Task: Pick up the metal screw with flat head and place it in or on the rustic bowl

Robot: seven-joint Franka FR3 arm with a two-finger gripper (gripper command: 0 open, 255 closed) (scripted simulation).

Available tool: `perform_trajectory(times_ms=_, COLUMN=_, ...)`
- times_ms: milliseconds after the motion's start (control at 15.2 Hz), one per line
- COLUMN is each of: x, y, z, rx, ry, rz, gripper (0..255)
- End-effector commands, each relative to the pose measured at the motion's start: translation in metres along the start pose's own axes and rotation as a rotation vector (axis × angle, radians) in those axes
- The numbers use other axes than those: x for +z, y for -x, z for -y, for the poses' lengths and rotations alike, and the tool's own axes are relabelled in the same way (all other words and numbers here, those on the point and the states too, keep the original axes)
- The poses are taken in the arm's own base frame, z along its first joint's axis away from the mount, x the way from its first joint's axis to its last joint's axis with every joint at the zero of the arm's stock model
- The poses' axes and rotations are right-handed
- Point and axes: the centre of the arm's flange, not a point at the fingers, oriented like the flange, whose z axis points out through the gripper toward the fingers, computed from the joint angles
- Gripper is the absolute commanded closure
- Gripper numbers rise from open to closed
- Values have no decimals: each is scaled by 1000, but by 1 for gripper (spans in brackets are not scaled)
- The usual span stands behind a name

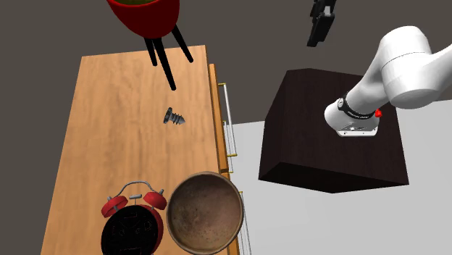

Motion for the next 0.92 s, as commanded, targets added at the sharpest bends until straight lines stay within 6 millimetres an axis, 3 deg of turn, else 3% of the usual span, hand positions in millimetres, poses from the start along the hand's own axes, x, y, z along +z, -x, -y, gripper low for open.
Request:
perform_trajectory(times_ms=0, x=0, y=0, z=0, rx=0, ry=0, rz=0, gripper=0)
perform_trajectory(times_ms=858, x=27, y=-129, z=110, rx=60, ry=0, rz=-2, gripper=0)
